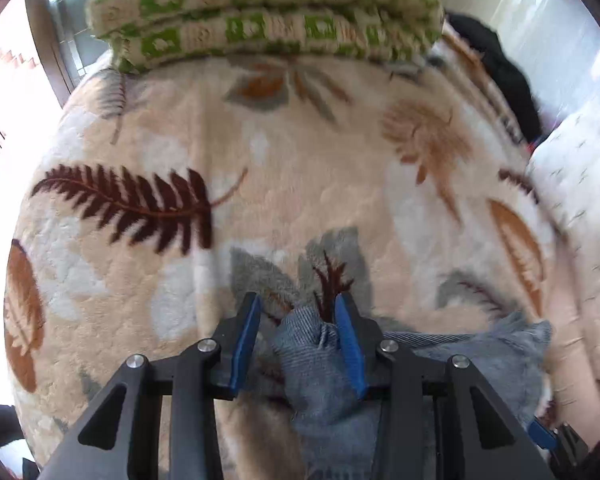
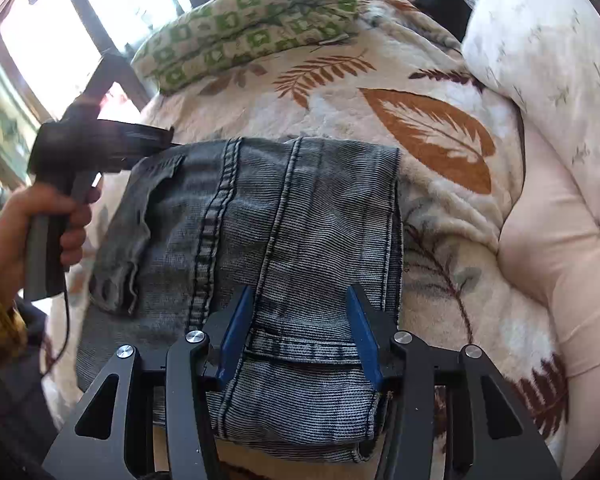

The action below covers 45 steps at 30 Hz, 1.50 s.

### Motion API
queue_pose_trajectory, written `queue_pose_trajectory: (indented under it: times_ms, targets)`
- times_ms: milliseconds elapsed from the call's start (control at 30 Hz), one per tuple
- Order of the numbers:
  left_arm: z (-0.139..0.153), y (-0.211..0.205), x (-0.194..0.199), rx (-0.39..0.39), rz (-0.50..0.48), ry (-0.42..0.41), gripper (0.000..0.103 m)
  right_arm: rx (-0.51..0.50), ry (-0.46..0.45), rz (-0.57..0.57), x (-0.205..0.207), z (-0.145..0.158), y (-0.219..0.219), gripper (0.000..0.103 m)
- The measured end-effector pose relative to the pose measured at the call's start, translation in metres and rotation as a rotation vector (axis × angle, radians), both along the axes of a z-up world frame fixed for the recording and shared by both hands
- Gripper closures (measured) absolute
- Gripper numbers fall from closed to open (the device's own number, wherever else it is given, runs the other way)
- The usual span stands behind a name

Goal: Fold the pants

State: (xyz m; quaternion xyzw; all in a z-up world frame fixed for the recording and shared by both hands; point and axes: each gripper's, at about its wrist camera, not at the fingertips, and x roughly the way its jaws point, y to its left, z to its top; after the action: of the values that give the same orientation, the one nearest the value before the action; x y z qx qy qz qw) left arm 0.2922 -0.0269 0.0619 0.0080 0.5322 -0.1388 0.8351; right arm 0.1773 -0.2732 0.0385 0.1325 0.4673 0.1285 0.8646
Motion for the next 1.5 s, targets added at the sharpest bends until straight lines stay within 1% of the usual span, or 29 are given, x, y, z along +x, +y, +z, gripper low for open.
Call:
queue_pose_trajectory:
  times_ms: [133, 233, 300, 333, 367, 433, 467, 533, 567, 600, 667, 700, 800, 833, 867, 933, 967, 1033, 1167, 1333, 1400, 1500]
  targets:
    - [0.02, 0.013, -0.026, -0.02, -0.042, -0.041, 0.061, -0.014, -0.076, 0.006, -0.009, 0.021, 0.005, 0.057]
    - [0.026, 0.011, -0.043, -0.035, -0.081, -0.058, 0.061, -0.016, -0.092, 0.032, -0.013, 0.027, 0.014, 0.057]
    - [0.016, 0.001, -0.041, 0.022, -0.104, -0.045, 0.061, -0.01, -0.065, 0.049, -0.013, 0.02, 0.019, 0.057]
    - [0.007, -0.002, -0.034, 0.049, -0.095, -0.017, 0.061, -0.016, -0.041, 0.055, -0.013, 0.014, 0.022, 0.057]
    - [-0.003, -0.002, -0.023, 0.036, -0.072, 0.031, 0.061, -0.023, -0.036, 0.059, -0.015, 0.009, 0.024, 0.057]
    - [-0.018, 0.003, -0.007, -0.004, -0.014, 0.087, 0.059, -0.047, -0.049, 0.073, -0.018, 0.007, 0.027, 0.056]
    - [-0.025, 0.003, -0.001, -0.001, 0.006, 0.097, 0.059, -0.059, -0.056, 0.079, -0.02, 0.007, 0.029, 0.056]
    - [-0.03, -0.002, 0.004, 0.031, 0.01, 0.086, 0.059, -0.084, -0.068, 0.089, -0.022, 0.006, 0.032, 0.055]
    - [-0.029, -0.007, 0.005, 0.061, 0.002, 0.076, 0.06, -0.09, -0.071, 0.093, -0.022, 0.005, 0.033, 0.055]
    - [-0.026, -0.01, 0.004, 0.075, -0.006, 0.074, 0.061, -0.092, -0.075, 0.094, -0.023, 0.005, 0.033, 0.054]
    - [-0.013, -0.009, 0.0, 0.047, -0.02, 0.054, 0.061, -0.087, -0.079, 0.095, -0.023, 0.005, 0.032, 0.053]
    - [-0.004, -0.005, -0.005, 0.025, -0.019, 0.034, 0.061, -0.078, -0.082, 0.094, -0.023, 0.007, 0.03, 0.053]
    - [0.019, 0.01, -0.021, -0.008, -0.025, 0.007, 0.061, -0.056, -0.1, 0.082, -0.024, 0.015, 0.026, 0.049]
    - [0.024, 0.015, -0.03, -0.012, -0.031, 0.005, 0.054, -0.055, -0.108, 0.079, -0.024, 0.018, 0.025, 0.048]
    - [0.027, 0.019, -0.039, -0.017, -0.037, 0.004, 0.04, -0.056, -0.118, 0.076, -0.024, 0.022, 0.024, 0.048]
    - [0.032, 0.028, -0.061, -0.04, -0.051, -0.004, 0.023, -0.061, -0.14, 0.067, -0.024, 0.03, 0.02, 0.044]
    - [0.032, 0.03, -0.074, -0.056, -0.059, -0.01, 0.021, -0.065, -0.144, 0.062, -0.024, 0.033, 0.017, 0.039]
    - [0.029, 0.033, -0.094, -0.083, -0.074, 0.003, 0.02, -0.061, -0.141, 0.037, -0.023, 0.036, 0.007, 0.031]
    - [0.009, 0.037, -0.116, -0.137, -0.074, 0.054, 0.02, 0.004, -0.085, -0.019, -0.018, 0.032, -0.021, 0.029]
    - [-0.003, 0.036, -0.112, -0.2, -0.05, 0.095, 0.02, 0.192, 0.054, -0.07, -0.006, 0.002, -0.052, 0.029]
    - [-0.006, 0.033, -0.108, -0.207, -0.049, 0.105, 0.02, 0.272, 0.118, -0.089, -0.003, -0.015, -0.059, 0.029]
    - [-0.012, 0.026, -0.106, -0.2, -0.06, 0.109, 0.02, 0.338, 0.183, -0.084, 0.001, -0.033, -0.059, 0.029]
